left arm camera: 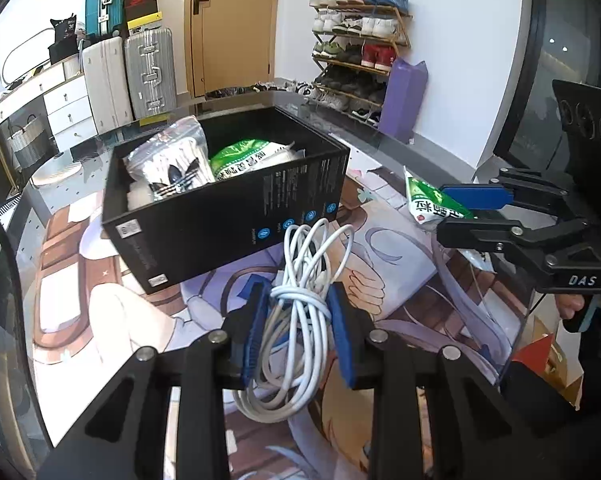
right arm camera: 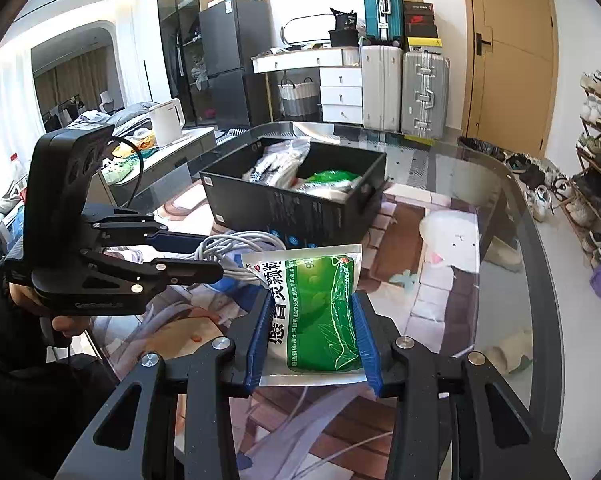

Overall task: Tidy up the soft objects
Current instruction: 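Carry the green packet and white cable over the black box with both grippers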

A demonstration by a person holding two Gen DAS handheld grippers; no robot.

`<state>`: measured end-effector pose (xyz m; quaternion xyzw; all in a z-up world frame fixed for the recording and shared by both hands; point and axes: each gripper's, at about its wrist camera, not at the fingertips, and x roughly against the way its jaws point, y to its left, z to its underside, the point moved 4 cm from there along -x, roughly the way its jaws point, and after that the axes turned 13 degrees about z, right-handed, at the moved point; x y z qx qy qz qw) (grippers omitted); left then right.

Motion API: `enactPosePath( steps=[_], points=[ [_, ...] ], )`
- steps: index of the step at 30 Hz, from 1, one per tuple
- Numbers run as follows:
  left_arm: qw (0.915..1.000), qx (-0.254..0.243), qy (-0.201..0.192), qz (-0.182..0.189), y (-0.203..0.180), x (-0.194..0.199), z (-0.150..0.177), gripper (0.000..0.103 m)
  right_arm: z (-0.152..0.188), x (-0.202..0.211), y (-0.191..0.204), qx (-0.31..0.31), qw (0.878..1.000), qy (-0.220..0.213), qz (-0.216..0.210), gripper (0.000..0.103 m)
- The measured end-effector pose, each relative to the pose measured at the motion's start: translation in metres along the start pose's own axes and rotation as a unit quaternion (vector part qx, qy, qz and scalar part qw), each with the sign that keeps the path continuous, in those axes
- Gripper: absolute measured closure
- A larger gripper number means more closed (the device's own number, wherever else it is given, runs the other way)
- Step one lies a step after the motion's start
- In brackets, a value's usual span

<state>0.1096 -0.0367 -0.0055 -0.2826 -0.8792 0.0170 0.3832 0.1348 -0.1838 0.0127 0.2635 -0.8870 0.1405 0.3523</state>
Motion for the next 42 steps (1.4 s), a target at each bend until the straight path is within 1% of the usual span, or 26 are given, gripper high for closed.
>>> enactPosePath(
  steps=[6, 10, 13, 21, 31, 42],
  points=[
    [0.9998, 0.006, -0.019, 0.006, -0.001, 0.021, 0.004, 0.074, -0.008, 0.010, 0.009, 0.004, 1.000, -0.015, -0.003, 0.063],
    [0.9991, 0.003, -0.042, 0.006, -0.005, 0.041, 0.001, 0.074, -0.015, 0.018, 0.015, 0.007, 1.000, -0.028, -0.001, 0.063],
    [0.9980, 0.003, -0.063, 0.003, -0.004, 0.055, -0.005, 0.074, -0.023, 0.023, 0.016, 0.006, 0.999, -0.039, 0.004, 0.063],
    [0.9943, 0.012, -0.104, -0.019, 0.007, 0.073, -0.028, 0.074, -0.046, 0.025, 0.016, -0.003, 0.998, -0.061, 0.014, 0.063],
    [0.9886, 0.022, -0.142, -0.045, 0.033, 0.077, -0.058, 0.074, -0.073, 0.006, 0.014, -0.014, 0.997, -0.068, 0.022, 0.063],
    [0.9853, 0.032, -0.157, -0.059, 0.057, 0.060, -0.080, 0.073, -0.095, -0.022, 0.010, -0.024, 0.997, -0.063, 0.031, 0.063]
  ],
)
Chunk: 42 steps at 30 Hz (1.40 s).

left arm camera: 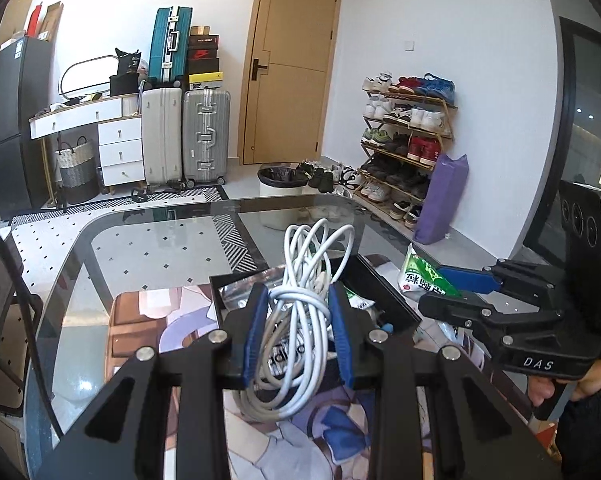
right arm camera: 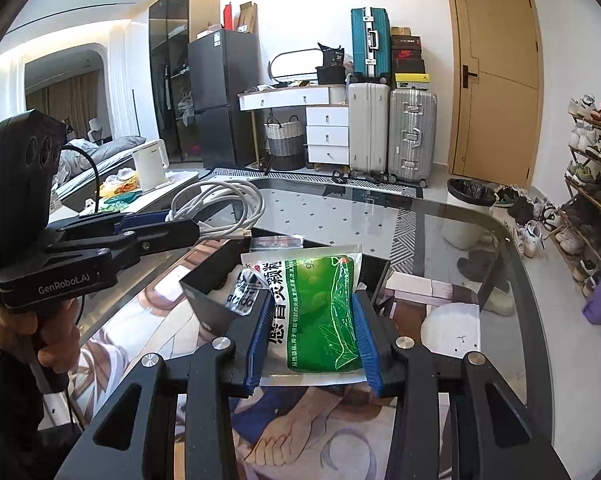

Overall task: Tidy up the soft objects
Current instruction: 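Carry the green packet and white cable over the black box with both grippers, then open the right gripper to drop the packet while the left drops the cable into the box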

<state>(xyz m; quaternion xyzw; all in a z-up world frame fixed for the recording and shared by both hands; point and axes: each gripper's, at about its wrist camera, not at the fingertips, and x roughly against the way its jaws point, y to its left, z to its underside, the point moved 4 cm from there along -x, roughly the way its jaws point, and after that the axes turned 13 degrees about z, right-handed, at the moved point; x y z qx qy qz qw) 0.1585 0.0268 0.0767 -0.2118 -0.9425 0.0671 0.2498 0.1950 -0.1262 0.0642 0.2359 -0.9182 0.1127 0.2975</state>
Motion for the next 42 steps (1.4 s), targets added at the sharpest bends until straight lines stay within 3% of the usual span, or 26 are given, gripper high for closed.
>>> enactPosePath(
  steps=[23, 39, 42],
  points=[
    [0.9997, 0.010, 0.022, -0.009, 0.027, -0.055, 0.002, 0.073, -0.009, -0.063, 0.002, -0.005, 1.000, 0.030, -0.003, 0.063],
    [0.9995, -0.001, 0.032, 0.004, 0.031, -0.075, 0.003, 0.073, -0.011, -0.080, 0.006, 0.009, 0.999, 0.033, -0.001, 0.063],
    [0.9993, -0.004, 0.036, -0.004, 0.033, -0.078, 0.004, 0.073, -0.013, -0.084, 0.009, 0.009, 0.999, 0.034, -0.002, 0.055]
  ],
)
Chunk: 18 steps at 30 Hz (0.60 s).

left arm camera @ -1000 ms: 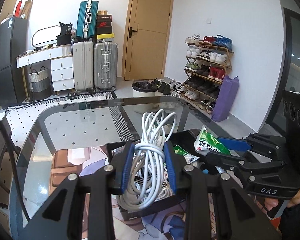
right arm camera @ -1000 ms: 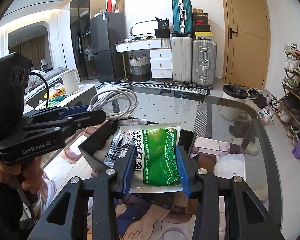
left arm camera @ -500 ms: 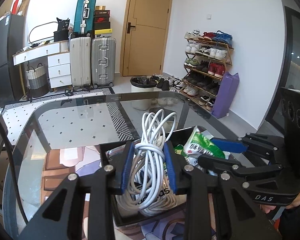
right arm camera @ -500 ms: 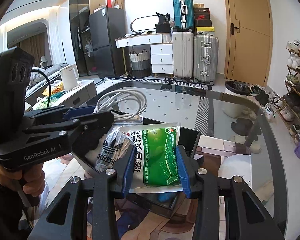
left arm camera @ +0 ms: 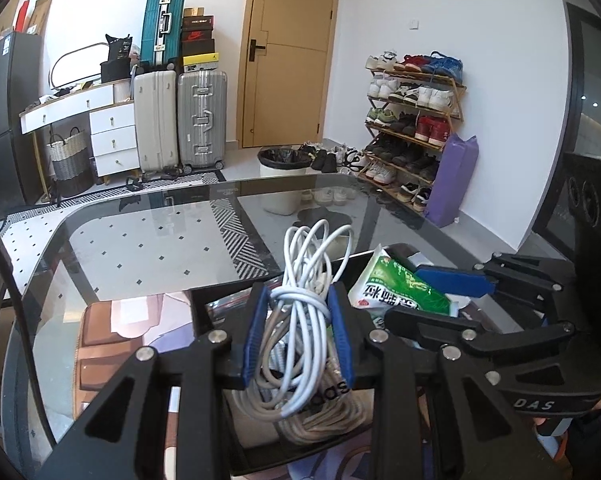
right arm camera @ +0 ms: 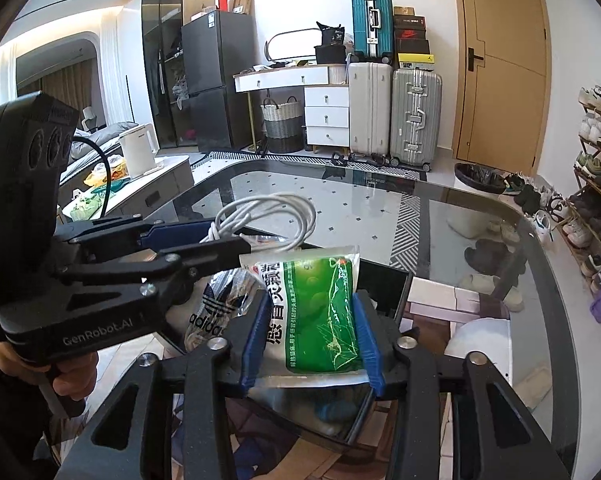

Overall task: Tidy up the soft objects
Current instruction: 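Open the right gripper to drop the packet while the left drops the cable into the box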

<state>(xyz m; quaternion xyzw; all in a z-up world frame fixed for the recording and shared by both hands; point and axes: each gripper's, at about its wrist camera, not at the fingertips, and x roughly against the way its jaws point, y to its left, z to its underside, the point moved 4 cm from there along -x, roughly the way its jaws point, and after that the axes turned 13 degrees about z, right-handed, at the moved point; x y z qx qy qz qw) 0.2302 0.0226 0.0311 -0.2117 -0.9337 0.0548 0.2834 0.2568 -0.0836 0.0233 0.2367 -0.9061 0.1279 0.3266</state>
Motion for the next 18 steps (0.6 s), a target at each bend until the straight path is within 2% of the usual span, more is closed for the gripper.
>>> enactPosePath(
  steps=[3, 5, 6, 9, 12, 14, 15, 16, 18],
  points=[
    [0.9999, -0.005, 0.002, -0.012, 0.003, 0.001, 0.002, 0.069, 0.001, 0.000, 0.000, 0.004, 1.000, -0.002, 0.009, 0.050],
    [0.9998, -0.007, 0.004, -0.019, 0.004, 0.004, 0.004, 0.055, 0.003, 0.001, 0.000, 0.008, 1.000, -0.003, 0.016, 0.046],
    [0.9998, -0.006, 0.006, -0.018, 0.004, 0.006, 0.004, 0.045, 0.003, 0.003, 0.000, 0.009, 1.000, -0.004, 0.018, 0.039],
    [0.9998, -0.014, 0.007, -0.014, 0.000, 0.014, 0.007, 0.045, 0.006, 0.012, -0.004, 0.007, 1.000, -0.016, 0.018, 0.023],
    [0.9994, -0.026, 0.010, -0.023, -0.006, 0.023, 0.010, 0.043, 0.010, 0.021, -0.009, 0.002, 0.999, -0.024, 0.023, 0.013],
    [0.9993, -0.026, 0.010, -0.025, -0.007, 0.030, 0.013, 0.031, 0.012, 0.026, -0.012, -0.004, 0.999, -0.028, 0.025, 0.006],
    [0.9993, -0.025, 0.008, -0.028, -0.008, 0.035, 0.015, 0.015, 0.013, 0.029, -0.014, -0.008, 0.999, -0.030, 0.025, 0.002],
    [0.9992, -0.024, 0.002, -0.033, -0.009, 0.041, 0.016, 0.006, 0.015, 0.032, -0.015, -0.010, 0.999, -0.032, 0.024, 0.001],
    [0.9990, -0.024, -0.009, -0.037, -0.011, 0.050, 0.019, 0.004, 0.017, 0.035, -0.015, -0.012, 0.999, -0.033, 0.019, 0.001]
  ],
)
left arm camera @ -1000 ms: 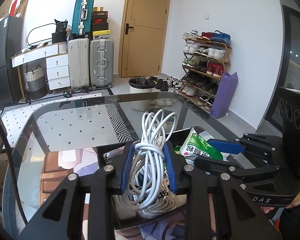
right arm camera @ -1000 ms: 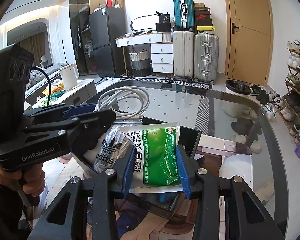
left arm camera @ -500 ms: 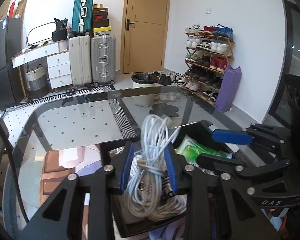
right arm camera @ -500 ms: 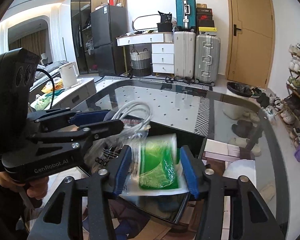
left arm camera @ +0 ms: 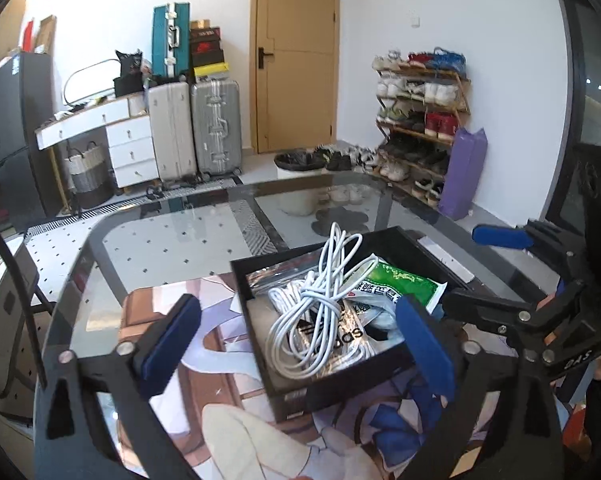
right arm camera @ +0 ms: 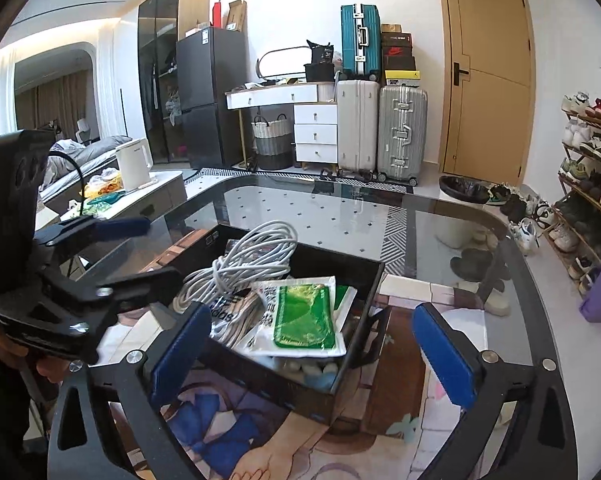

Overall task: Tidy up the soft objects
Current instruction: 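Open the right gripper to drop the packet while the left drops the cable into the box, then withdraw both open grippers from the black box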

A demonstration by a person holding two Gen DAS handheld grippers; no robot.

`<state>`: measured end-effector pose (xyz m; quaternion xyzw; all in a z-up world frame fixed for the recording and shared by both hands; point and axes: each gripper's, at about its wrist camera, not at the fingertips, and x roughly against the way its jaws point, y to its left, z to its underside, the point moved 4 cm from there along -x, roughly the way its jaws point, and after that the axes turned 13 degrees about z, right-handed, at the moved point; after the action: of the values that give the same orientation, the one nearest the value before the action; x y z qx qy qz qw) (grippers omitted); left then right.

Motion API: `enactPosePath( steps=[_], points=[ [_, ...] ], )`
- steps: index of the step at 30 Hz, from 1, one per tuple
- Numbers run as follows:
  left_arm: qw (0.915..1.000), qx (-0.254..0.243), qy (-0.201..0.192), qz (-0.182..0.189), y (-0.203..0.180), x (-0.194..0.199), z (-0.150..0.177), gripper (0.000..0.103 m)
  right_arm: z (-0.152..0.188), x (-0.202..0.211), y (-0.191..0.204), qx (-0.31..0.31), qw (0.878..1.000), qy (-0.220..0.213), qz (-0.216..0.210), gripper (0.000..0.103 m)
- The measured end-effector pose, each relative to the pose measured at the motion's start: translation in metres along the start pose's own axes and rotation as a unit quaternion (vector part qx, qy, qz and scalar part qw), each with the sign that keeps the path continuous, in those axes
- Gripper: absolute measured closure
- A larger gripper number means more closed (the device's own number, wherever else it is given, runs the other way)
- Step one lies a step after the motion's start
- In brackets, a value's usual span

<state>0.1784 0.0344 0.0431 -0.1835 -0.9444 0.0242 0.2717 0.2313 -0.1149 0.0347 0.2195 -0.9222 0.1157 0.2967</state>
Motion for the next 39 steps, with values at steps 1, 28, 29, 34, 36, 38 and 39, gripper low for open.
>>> enactPosePath(
  steps=[1, 28, 29, 34, 36, 38, 39],
  points=[
    [1.0000, 0.001, 0.000, -0.003, 0.000, 0.004, 0.002, 0.004, 0.002, 0.002, 0.000, 0.000, 1.000, -0.001, -0.001, 0.001],
    [0.9977, 0.029, -0.043, -0.045, -0.004, 0.025, 0.044, 0.000, 0.025, 0.045, 0.017, -0.003, 0.997, -0.071, -0.027, 0.001],
    [0.9974, 0.031, -0.045, -0.045, -0.003, 0.026, 0.045, 0.000, 0.026, 0.044, 0.017, -0.003, 0.997, -0.071, -0.026, 0.001],
    [0.9964, 0.036, -0.052, -0.056, 0.002, 0.025, 0.047, 0.000, 0.030, 0.042, 0.018, -0.003, 0.997, -0.072, -0.023, 0.001],
    [0.9962, 0.039, -0.055, -0.055, 0.004, 0.026, 0.047, 0.000, 0.032, 0.041, 0.018, -0.004, 0.997, -0.071, -0.025, 0.001],
    [0.9960, 0.040, -0.057, -0.055, 0.005, 0.026, 0.046, 0.000, 0.033, 0.040, 0.019, -0.004, 0.997, -0.073, -0.023, 0.001],
    [0.9959, 0.041, -0.058, -0.057, 0.005, 0.026, 0.046, 0.000, 0.034, 0.040, 0.019, -0.004, 0.997, -0.073, -0.023, 0.001]
  ],
)
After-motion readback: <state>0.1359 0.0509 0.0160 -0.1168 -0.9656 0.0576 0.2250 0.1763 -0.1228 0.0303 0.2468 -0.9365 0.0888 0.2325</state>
